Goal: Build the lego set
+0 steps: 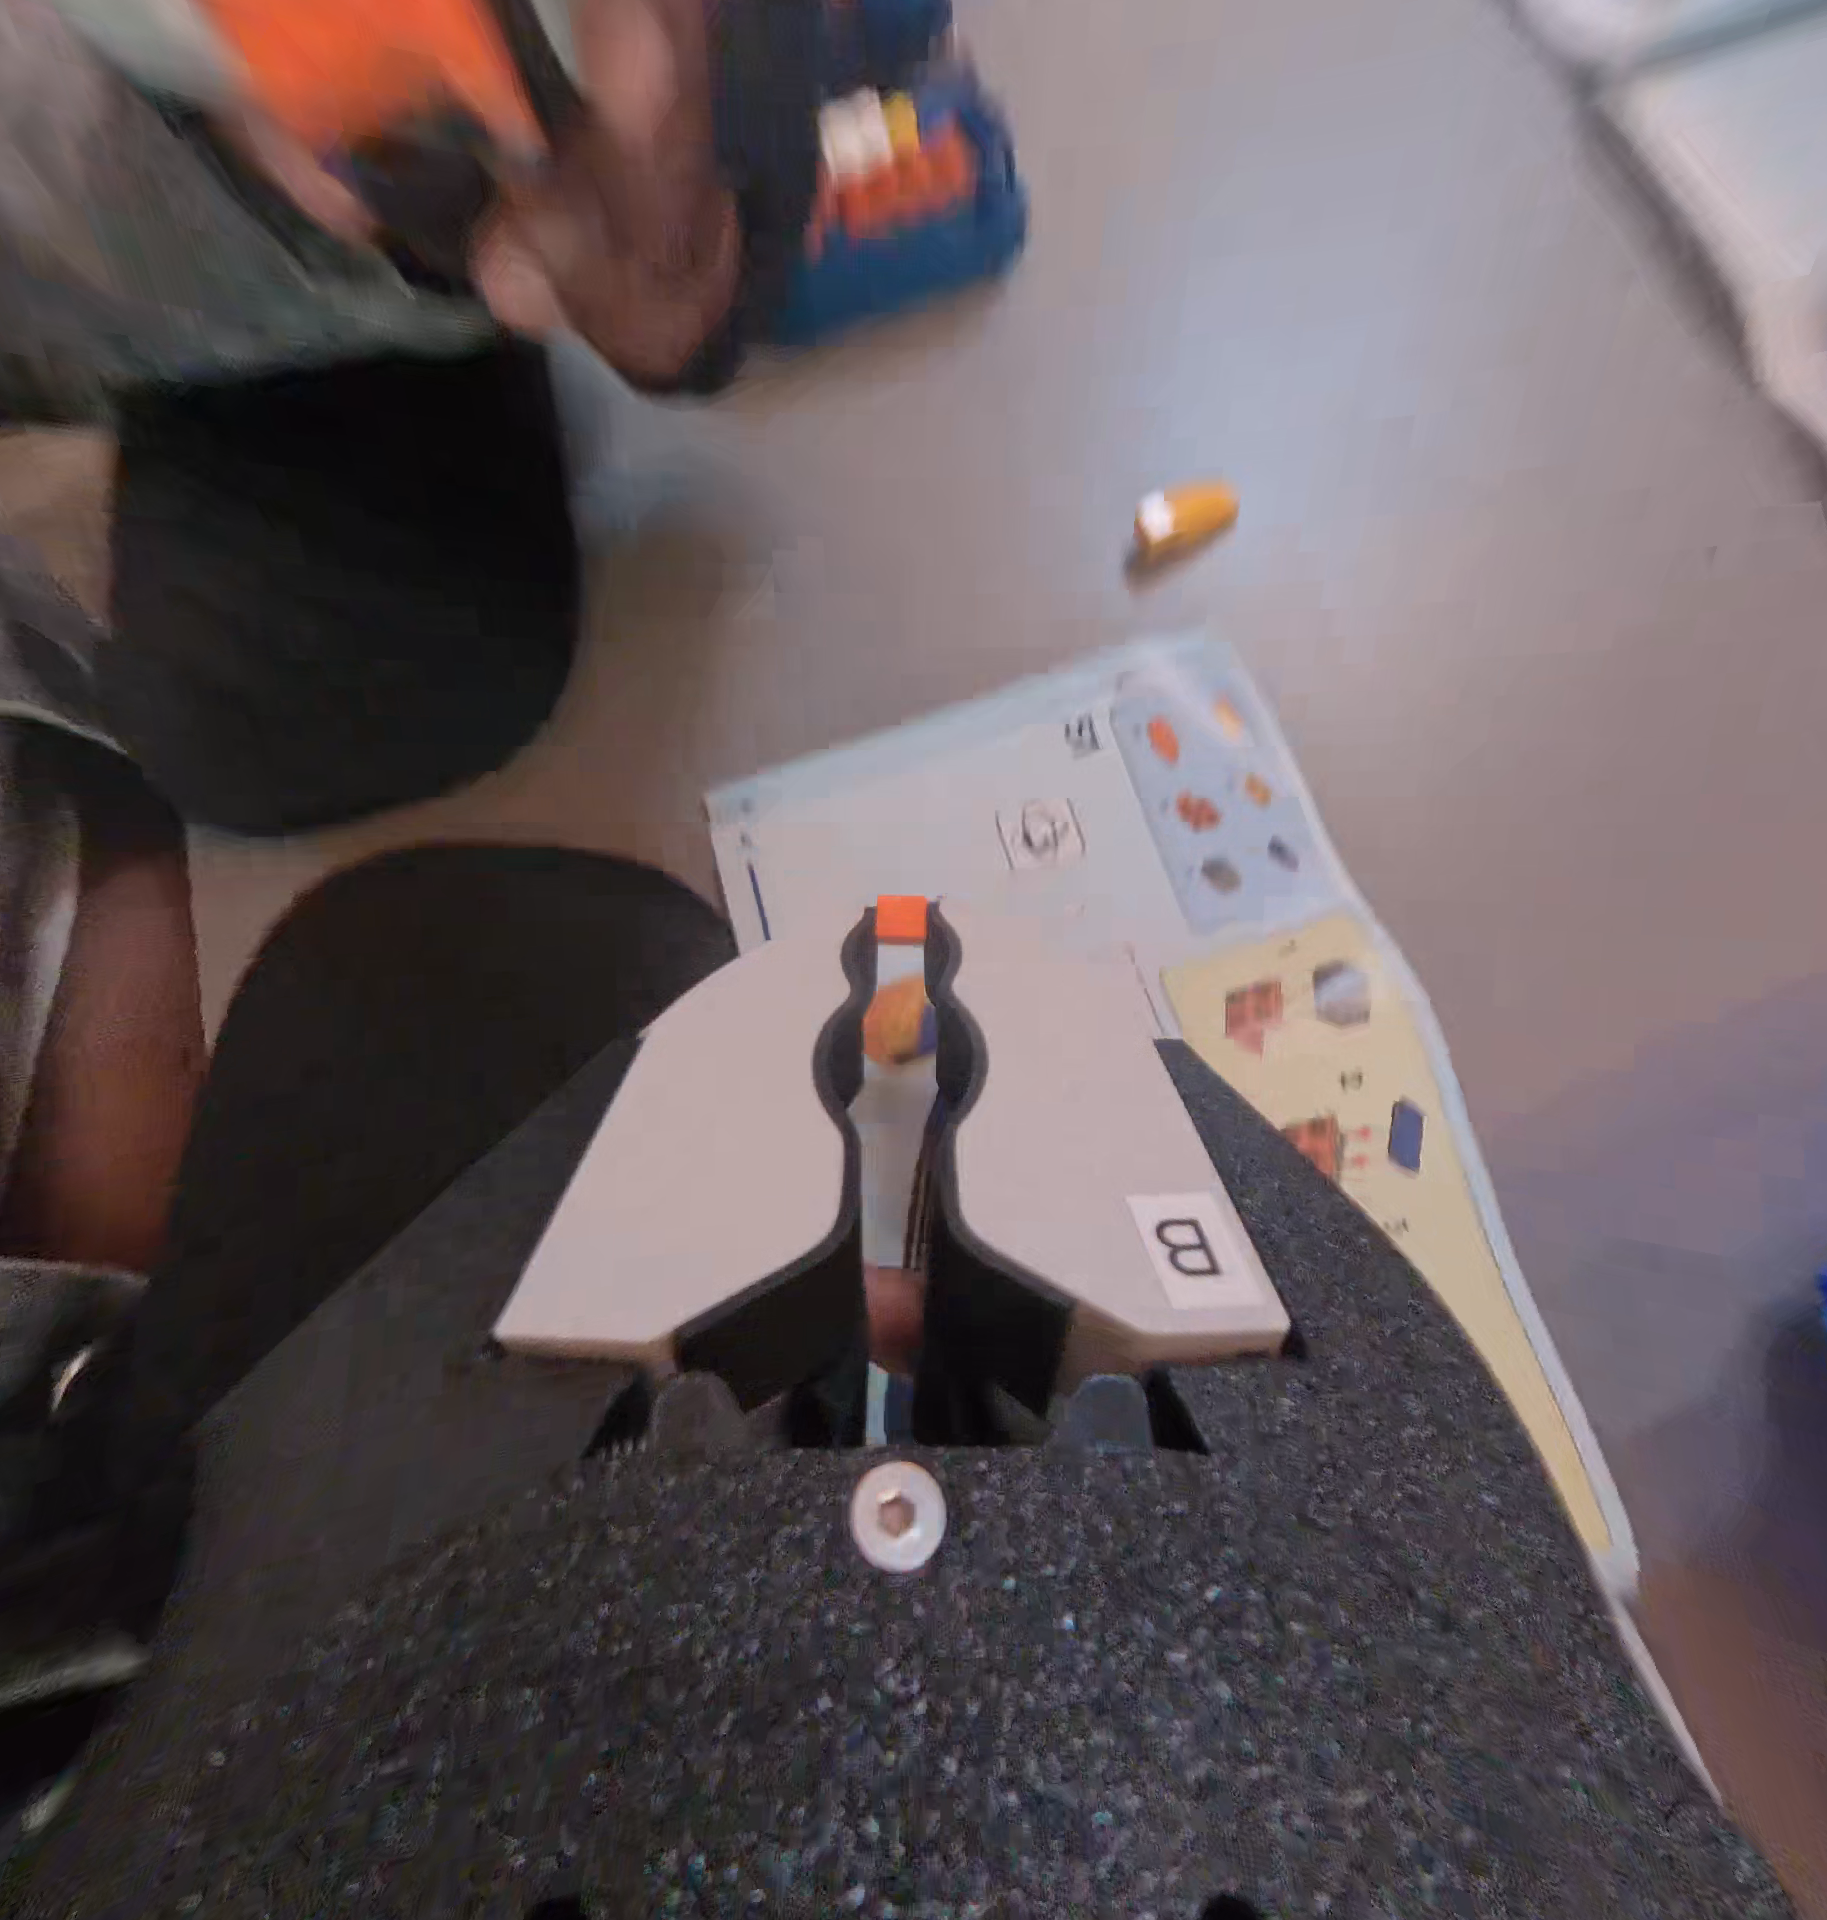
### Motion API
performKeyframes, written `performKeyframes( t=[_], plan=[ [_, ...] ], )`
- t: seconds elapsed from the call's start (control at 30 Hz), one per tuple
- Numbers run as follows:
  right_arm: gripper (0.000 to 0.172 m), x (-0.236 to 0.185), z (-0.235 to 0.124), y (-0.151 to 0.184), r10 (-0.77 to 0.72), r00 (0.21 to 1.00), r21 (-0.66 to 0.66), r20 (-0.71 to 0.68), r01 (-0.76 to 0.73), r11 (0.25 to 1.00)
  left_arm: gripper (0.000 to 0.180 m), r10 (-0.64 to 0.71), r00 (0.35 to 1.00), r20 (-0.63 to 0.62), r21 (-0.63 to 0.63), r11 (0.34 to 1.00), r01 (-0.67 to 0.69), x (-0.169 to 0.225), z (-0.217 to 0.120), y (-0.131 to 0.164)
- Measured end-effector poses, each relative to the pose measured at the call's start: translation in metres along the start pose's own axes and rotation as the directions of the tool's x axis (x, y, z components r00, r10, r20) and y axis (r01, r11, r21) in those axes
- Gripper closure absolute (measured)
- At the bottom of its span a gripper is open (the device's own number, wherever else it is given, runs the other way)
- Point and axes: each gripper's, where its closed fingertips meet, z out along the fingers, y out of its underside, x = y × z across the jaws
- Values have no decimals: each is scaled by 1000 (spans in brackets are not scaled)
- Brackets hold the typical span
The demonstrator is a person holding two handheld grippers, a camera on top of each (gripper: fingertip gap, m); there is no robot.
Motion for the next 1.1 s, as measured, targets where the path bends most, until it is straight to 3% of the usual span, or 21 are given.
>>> performKeyframes(
  t=[0.1,0.23,0.33,0.37,0.47,0.53,0.57,0.6,0.67,0.73,0.8,1.03,1.1],
  plan=[
    [164,1,0,12,-16,1000,-192,-6,14,981,165,-92,995,-49,110,989,97,1,-4,-15],
    [164,5,10,15,-44,999,-360,4,43,932,165,-116,992,-48,136,983,122,-4,-8,-18],
    [160,10,26,17,-41,999,-397,22,47,917,165,-150,988,-34,149,977,154,-10,-9,-18],
    [158,10,30,13,-33,999,-366,31,42,930,165,-162,986,-35,159,973,166,-11,-10,-19],
    [129,15,28,4,-20,1000,-264,16,24,964,165,-200,980,-23,177,963,201,-16,-12,-21],
    [129,17,21,-10,-39,999,-139,7,39,989,165,-203,979,-2,172,965,200,-19,-12,-19],
    [134,15,14,-27,-64,998,-15,2,64,998,165,-200,980,9,165,967,196,-20,-12,-18],
    [138,8,4,-48,-99,995,146,14,96,985,165,-195,981,13,155,969,190,-20,-11,-16],
    [140,-13,-23,-87,-174,984,434,24,147,889,165,-184,983,-1,144,973,182,-17,-9,-15],
    [148,-27,-43,-108,-216,976,585,4,173,792,165,-171,985,-12,142,975,171,-14,-8,-15],
    [153,-36,-49,-115,-235,972,627,17,173,760,165,-161,987,-10,134,978,161,-13,-7,-14],
    [156,-36,-42,-114,-217,976,622,19,158,767,165,-141,990,-7,127,982,140,-11,-8,-13],
    [148,-33,-41,-114,-208,978,614,4,162,773,165,-138,990,-17,119,983,139,-10,-8,-12]
  ],
)
